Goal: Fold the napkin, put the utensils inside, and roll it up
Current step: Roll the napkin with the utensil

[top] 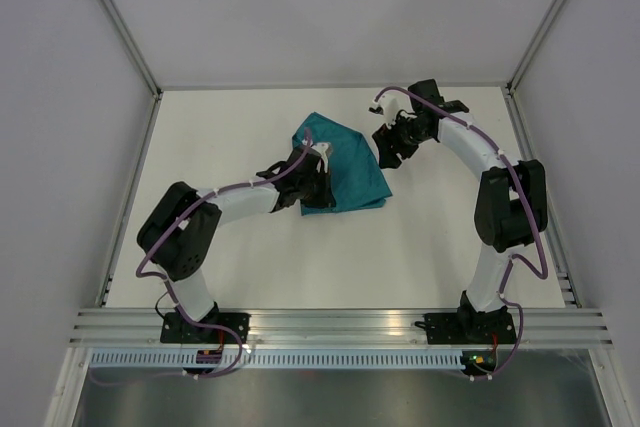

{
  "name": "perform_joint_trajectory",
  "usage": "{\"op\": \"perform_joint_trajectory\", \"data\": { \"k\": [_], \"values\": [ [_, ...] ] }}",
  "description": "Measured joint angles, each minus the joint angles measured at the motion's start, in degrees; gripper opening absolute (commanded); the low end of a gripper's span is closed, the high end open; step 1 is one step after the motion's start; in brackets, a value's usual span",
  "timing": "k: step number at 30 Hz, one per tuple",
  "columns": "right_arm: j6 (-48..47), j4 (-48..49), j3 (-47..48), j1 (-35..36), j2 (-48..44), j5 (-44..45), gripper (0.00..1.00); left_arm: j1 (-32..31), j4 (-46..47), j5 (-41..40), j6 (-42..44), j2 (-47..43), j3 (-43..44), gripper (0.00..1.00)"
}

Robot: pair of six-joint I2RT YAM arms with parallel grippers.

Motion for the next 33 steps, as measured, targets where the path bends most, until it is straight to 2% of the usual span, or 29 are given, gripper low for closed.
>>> {"op": "perform_joint_trajectory", "data": {
  "k": [10, 20, 27, 33],
  "values": [
    [-0.07, -0.02, -1.81, -0.35, -0.13, -0.09, 0.69, 3.5, -3.48, -0.22, 3.69, 0.11, 6.51, 0.02],
    [-0.46, 0.07, -4.22, -0.35, -1.53, -0.42, 0.67, 6.99, -6.69, -1.46, 11.06, 0.28, 11.93, 0.02],
    [-0.66, 0.07, -6.49, -0.35, -2.01, -1.14, 0.64, 6.91, -6.78, -1.6, 13.46, 0.26, 10.91, 0.02],
    [-1.64, -0.07, -7.61, -0.35, -2.03, -1.9, 0.6, 5.77, -5.31, -1.18, 13.4, -0.24, 3.06, 0.04]
  ]
}}
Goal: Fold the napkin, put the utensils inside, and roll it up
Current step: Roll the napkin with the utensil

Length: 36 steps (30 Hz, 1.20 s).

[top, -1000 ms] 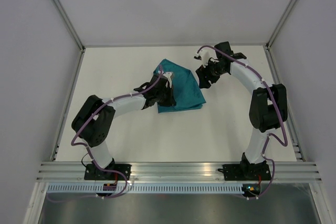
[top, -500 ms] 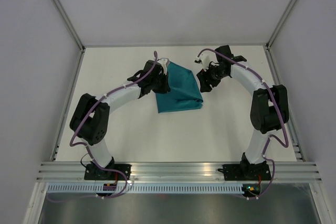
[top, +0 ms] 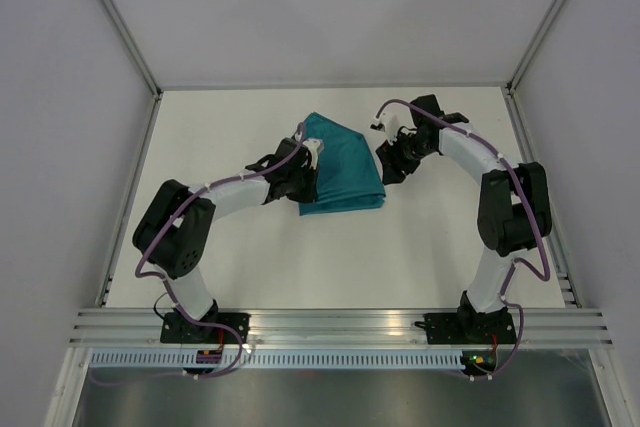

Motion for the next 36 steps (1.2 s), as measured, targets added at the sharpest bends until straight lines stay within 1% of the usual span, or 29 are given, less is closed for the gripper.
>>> {"op": "perform_joint_trajectory", "data": {
  "k": [1, 2, 6, 14, 18, 20, 21, 29, 36],
  "values": [
    [-0.26, 0.15, -0.5, 0.02, -0.09, -0.39, 0.59, -0.15, 0.28, 0.11, -0.02, 0.0, -1.16, 0.05],
    [-0.57, 0.17, -1.25, 0.07, -0.24, -0.5, 0.55, -0.33, 0.33, 0.39, -0.04, 0.0, -1.99, 0.05],
    [-1.66, 0.04, -4.92, 0.7, -1.22, -0.55, 0.46, -0.48, 1.09, 1.05, -0.22, 0.0, -3.02, 0.05],
    [-3.13, 0.9, -11.28, 3.82, -3.43, -0.13, 0.45, -0.48, 3.39, 1.44, -0.52, -0.02, -3.02, 0.05],
    [-3.39, 1.11, -12.76, 6.49, -4.57, 0.5, 0.45, -0.48, 3.72, 1.44, -0.61, -0.02, -3.02, 0.05],
    [-3.13, 2.45, -13.6, 8.2, -4.72, 1.03, 0.49, -0.48, 3.72, 1.46, -0.66, -0.02, -3.02, 0.05],
    [-2.82, 3.61, -14.47, 9.01, -4.83, 1.4, 0.5, -0.48, 3.74, 1.46, -0.66, -0.02, -3.02, 0.05],
    [-1.75, 8.98, -17.38, 11.52, -5.31, 4.02, 0.48, -0.48, 3.8, 2.27, -0.68, -0.02, -3.02, 0.05],
    [-1.4, 13.2, -18.99, 13.16, -8.11, 5.86, 0.49, -0.48, 3.82, 2.58, -0.7, 0.0, -2.99, 0.05]
  ]
}}
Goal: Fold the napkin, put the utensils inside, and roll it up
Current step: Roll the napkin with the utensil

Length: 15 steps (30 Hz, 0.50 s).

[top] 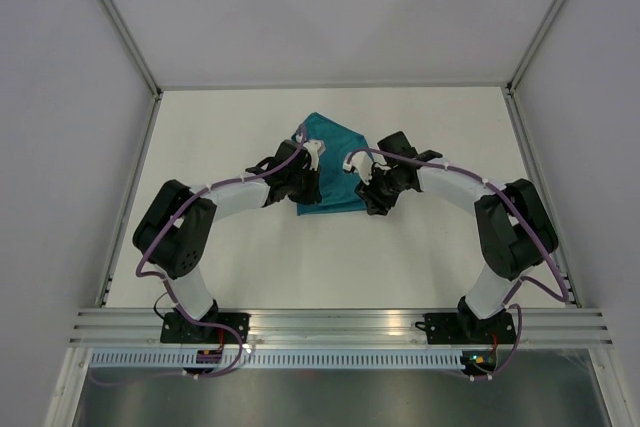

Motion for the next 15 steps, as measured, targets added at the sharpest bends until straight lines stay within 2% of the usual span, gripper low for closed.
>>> {"op": "perform_joint_trajectory", "data": {
  "k": [15],
  "values": [
    [0.22, 2.49, 2.19, 3.13, 1.36, 2.34, 0.48, 0.0, 0.04, 0.5, -0.02, 0.17, 0.63, 0.06]
  ]
}}
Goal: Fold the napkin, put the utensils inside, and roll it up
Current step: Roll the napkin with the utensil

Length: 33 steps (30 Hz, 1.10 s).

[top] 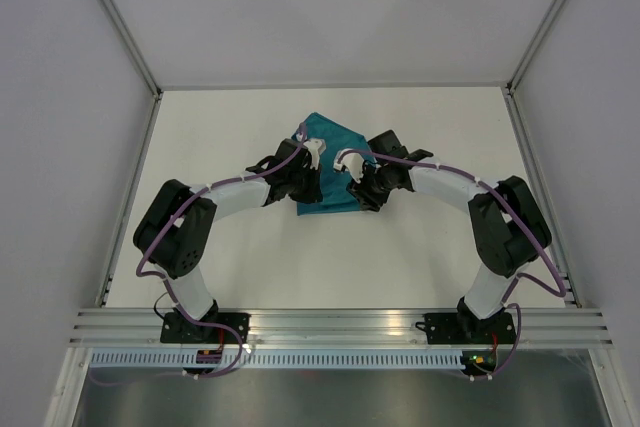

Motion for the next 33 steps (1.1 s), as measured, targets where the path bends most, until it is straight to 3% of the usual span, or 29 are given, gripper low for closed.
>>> {"op": "perform_joint_trajectory", "data": {
  "k": [13, 19, 26, 33],
  "values": [
    [-1.38, 0.61, -3.39, 0.68, 0.22, 1.49, 0.45, 0.02, -0.02, 0.83, -0.04, 0.0, 0.0, 0.25],
    [-1.81, 1.62, -4.15, 0.74, 0.17, 2.29, 0.43, 0.02, 0.0, 0.85, -0.44, 0.0, 0.0, 0.25],
    [-2.45, 4.0, -5.57, 0.79, 0.17, 4.63, 0.33, 0.02, 0.02, 0.83, -0.66, -0.11, 0.0, 0.25],
    [-2.38, 6.56, -6.21, 0.79, 0.17, 7.21, 0.28, 0.2, 0.0, 0.83, -0.68, -0.13, 0.0, 0.15]
  ]
}}
